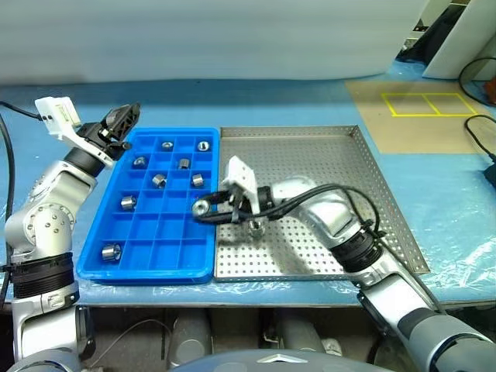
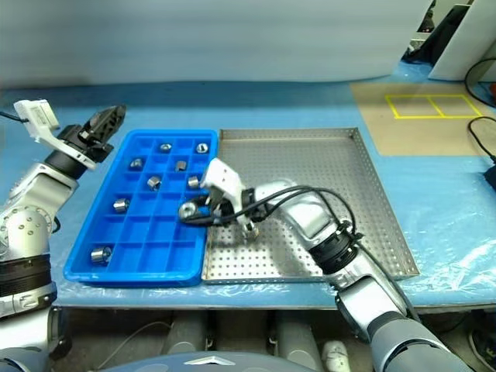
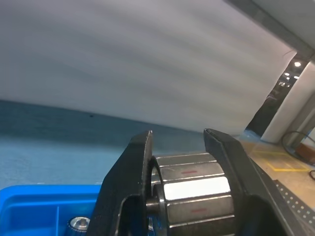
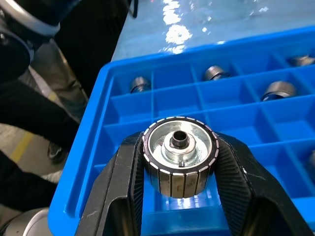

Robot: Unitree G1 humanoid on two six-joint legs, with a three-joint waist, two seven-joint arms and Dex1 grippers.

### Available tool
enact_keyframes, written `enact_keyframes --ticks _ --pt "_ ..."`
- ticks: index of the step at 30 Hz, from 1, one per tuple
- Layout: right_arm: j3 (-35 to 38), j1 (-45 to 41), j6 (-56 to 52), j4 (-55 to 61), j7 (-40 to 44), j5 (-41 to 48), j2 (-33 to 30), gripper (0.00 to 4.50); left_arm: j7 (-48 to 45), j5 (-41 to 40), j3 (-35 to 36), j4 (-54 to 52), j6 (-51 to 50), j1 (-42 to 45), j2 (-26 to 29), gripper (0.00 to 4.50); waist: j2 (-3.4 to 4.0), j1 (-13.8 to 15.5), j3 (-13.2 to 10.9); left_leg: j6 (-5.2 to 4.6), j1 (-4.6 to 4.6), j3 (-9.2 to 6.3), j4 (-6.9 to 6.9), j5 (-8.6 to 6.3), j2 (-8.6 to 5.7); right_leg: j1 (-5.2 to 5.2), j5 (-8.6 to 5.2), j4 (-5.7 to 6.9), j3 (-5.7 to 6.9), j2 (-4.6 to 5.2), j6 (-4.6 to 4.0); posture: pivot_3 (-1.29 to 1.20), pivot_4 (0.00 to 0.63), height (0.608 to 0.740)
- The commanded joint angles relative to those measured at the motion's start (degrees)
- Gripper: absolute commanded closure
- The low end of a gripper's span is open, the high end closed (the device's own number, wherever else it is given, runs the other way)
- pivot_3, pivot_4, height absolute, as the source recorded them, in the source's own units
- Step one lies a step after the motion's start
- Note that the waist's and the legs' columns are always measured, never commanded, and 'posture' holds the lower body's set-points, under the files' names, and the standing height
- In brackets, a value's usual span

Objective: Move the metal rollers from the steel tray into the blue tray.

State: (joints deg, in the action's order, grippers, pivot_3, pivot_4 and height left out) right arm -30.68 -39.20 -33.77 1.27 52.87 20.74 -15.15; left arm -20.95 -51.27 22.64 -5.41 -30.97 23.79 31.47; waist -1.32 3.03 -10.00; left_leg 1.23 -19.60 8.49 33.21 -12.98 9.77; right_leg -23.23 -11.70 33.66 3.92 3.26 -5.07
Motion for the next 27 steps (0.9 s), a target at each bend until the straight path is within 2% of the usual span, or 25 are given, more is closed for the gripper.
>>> enact_keyframes --ticks 1,6,14,21,27 --pt "-1.39 -0.75 3.96 -1.73 0.24 -4.19 1.20 2.86 -0.37 0.38 1.42 -4.77 0.92 -1.52 0.03 3.18 -0.01 0.01 0.01 0.00 -0.04 0.00 -0.01 0.00 0.00 -0.02 0.00 0.00 0.00 0.00 0.00 0.07 0.150 0.740" --pt "-1.80 -0.56 6.42 -5.12 1.00 -7.39 2.60 2.86 0.64 -0.40 2.52 -8.14 -0.10 -4.62 0.14 3.18 -0.01 0.05 0.01 0.01 -0.19 0.00 -0.06 0.00 0.01 -0.06 -0.01 0.00 0.01 -0.01 -0.02 0.10 0.150 0.740" --pt "0.96 0.11 7.09 -6.31 2.06 -7.51 4.14 0.15 -1.83 -0.01 0.91 -11.37 -2.53 -7.88 2.30 3.18 -0.01 0.74 0.00 0.05 -0.12 0.00 -0.06 0.03 0.02 -0.02 -0.01 0.08 0.00 -0.01 -0.02 0.11 0.150 0.740" --pt "8.18 -0.72 7.82 -8.33 0.07 -6.97 4.60 0.15 -10.47 4.65 -5.65 -14.30 -6.58 -15.15 10.06 3.18 0.00 0.99 0.00 0.06 0.05 0.02 -0.10 0.03 0.00 -0.06 -0.01 0.07 -0.02 -0.01 -0.03 0.08 0.150 0.740" --pt "10.15 -0.15 9.01 -9.25 -0.78 -7.79 4.00 0.15 -12.57 14.47 -11.55 -12.01 -1.73 -16.64 9.62 3.18 0.01 0.93 -0.01 0.10 0.11 0.02 -0.10 0.05 0.03 -0.03 -0.01 0.09 -0.02 -0.02 -0.03 0.08 0.150 0.740"
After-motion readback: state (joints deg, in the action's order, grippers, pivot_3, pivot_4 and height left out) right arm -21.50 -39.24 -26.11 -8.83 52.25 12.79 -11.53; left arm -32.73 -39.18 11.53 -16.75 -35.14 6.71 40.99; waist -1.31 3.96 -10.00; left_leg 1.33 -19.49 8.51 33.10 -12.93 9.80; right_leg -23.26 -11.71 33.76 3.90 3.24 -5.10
